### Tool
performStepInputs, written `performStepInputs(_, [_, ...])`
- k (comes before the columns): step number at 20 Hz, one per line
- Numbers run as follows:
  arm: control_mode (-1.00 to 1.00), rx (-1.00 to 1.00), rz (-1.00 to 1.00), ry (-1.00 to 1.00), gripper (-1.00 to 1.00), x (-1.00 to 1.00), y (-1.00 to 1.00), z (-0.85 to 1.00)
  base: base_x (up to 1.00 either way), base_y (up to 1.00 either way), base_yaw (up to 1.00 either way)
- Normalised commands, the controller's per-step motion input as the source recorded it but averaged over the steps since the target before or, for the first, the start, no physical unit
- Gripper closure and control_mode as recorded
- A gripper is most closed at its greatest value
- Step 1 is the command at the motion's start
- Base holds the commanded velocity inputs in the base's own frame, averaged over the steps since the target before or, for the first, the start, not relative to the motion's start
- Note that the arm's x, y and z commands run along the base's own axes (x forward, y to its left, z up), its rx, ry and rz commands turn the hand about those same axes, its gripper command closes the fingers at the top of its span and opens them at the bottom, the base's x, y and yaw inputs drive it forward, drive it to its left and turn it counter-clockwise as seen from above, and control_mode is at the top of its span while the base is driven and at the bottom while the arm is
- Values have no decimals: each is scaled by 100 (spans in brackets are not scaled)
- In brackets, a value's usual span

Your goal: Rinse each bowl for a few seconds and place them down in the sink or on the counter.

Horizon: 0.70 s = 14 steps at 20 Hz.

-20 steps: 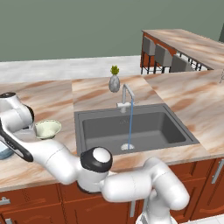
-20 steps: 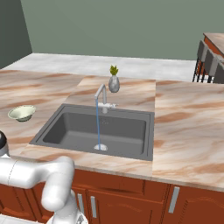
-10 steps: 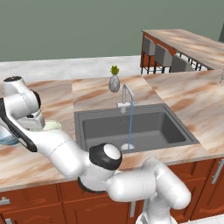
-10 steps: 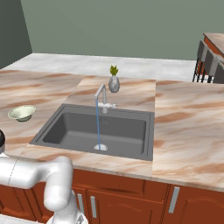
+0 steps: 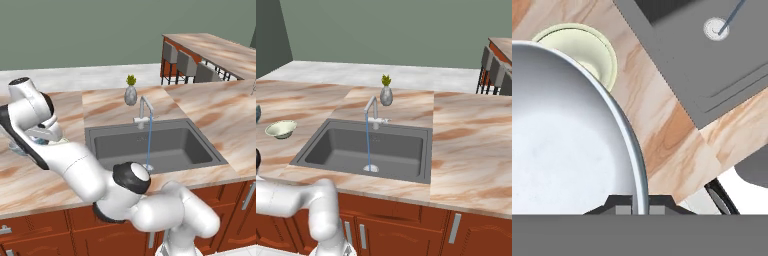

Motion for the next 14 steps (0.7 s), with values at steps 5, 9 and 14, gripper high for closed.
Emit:
performStepInputs(5, [-100, -9, -21, -11, 100, -21, -55, 13, 0, 0, 0])
performStepInputs(9, [-100, -8, -21, -14, 100, -28, -50, 1, 0, 0, 0])
performStepInputs(14, [-100, -8, -19, -16, 100, -34, -53, 0, 0, 0, 0])
